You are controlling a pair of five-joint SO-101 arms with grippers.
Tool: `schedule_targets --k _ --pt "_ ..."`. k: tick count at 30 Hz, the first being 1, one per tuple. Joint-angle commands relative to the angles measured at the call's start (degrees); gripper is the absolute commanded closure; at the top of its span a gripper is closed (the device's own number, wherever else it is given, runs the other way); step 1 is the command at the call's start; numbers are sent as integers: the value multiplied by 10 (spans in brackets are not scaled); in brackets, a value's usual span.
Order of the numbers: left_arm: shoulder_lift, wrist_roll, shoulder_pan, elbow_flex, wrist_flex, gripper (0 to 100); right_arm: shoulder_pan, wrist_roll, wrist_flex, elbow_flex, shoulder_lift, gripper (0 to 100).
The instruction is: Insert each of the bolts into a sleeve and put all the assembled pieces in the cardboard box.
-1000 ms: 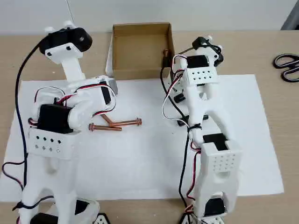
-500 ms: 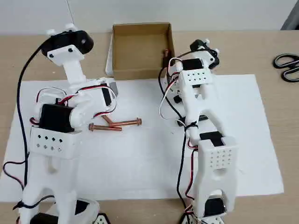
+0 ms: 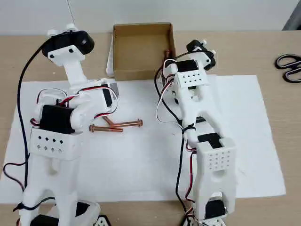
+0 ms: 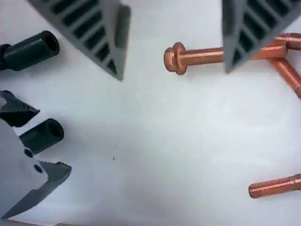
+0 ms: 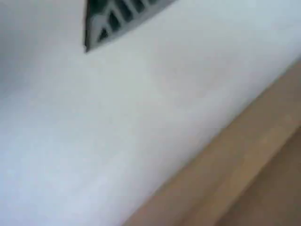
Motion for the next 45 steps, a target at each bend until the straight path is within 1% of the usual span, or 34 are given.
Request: schedule_targets --k 1,8,27,28,30,34,41,45 --pt "-17 1 3 -3 3 870 0 -4 -21 -4 8 739" --pt "-18 1 3 -4 4 870 0 -4 -32 -5 54 739" --pt "-13 1 3 -3 4 870 39 -4 -29 -5 53 740" --pt "-13 1 3 -3 4 870 38 -4 -30 -5 53 748" --pt "-13 1 3 -3 4 870 38 -4 -33 -5 53 798" --pt "-13 0 3 -3 4 870 39 1 -40 -6 53 987" --pt "-16 0 3 5 4 870 39 4 -35 -6 53 995" --pt "-18 0 3 21 4 870 35 31 -8 -6 29 995"
